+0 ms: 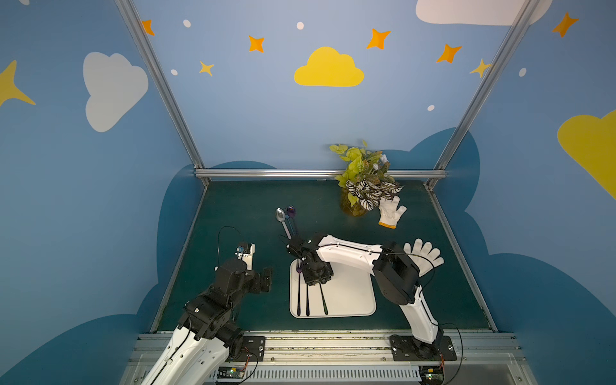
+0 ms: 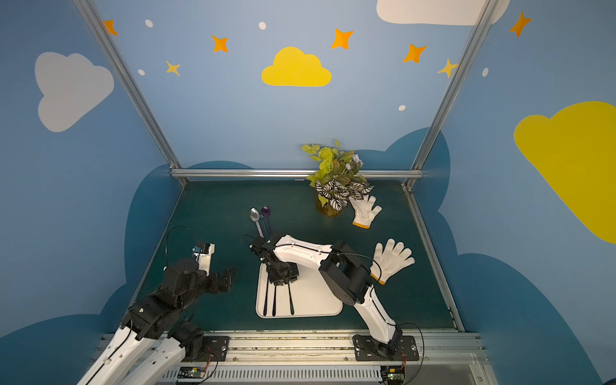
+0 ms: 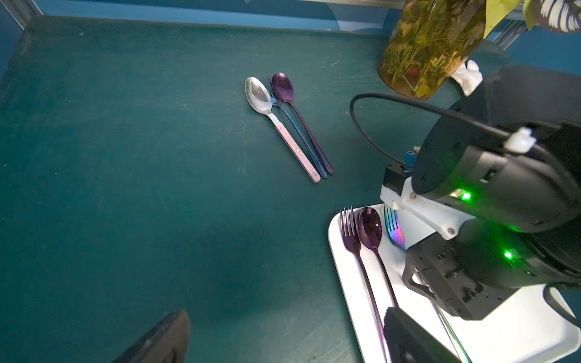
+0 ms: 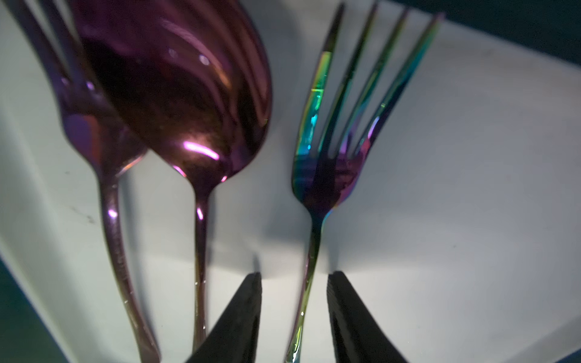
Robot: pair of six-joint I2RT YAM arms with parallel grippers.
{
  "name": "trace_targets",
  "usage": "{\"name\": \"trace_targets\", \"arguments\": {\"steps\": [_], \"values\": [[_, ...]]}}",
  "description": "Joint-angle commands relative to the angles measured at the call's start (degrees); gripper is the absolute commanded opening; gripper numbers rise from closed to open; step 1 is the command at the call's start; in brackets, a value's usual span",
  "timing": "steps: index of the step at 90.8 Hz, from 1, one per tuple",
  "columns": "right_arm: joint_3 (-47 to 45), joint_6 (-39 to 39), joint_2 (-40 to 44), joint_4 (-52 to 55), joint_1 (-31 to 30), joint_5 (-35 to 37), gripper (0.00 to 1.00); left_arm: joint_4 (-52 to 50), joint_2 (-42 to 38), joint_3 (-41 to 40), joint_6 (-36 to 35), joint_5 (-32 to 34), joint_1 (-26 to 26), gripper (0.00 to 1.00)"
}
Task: Set the spoon and fork side by side
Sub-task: Place the fork on the tray.
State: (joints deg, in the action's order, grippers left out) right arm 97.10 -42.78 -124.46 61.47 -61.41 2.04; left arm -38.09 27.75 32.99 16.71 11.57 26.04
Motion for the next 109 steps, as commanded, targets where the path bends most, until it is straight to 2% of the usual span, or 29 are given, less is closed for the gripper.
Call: {"name": "trace_targets", "arguments": {"steps": [1,21,52,87,109], "values": [[-0.42,-1.25,0.65,1.01,0.58,0.34,0.37,1.26,-0.3,0.67,-0.72,-0.5,0.15,1.0],[-2.13,-2.84,0.24,-0.65,1.86,-0.99,0.29,1.26,-0.76,0.67,-0.93,-0.54,0.15,1.0],[-7.51,-10.33,1.8,-7.33,2.72,-5.96,0.16,1.43,-0.84,0.67,-0.94,-0.5,0.17,1.0],[-9.66,-18.2,2.77,-9.92,2.87,-7.53,0.09,1.44,-1.15,0.67,-0.98,-0.24,0.19,1.0],[-8.57,-15.53,1.85,-7.46,2.8,-5.7,0.1,1.24,-1.51,0.58,-0.85,-0.02,0.15,1.0]]}}
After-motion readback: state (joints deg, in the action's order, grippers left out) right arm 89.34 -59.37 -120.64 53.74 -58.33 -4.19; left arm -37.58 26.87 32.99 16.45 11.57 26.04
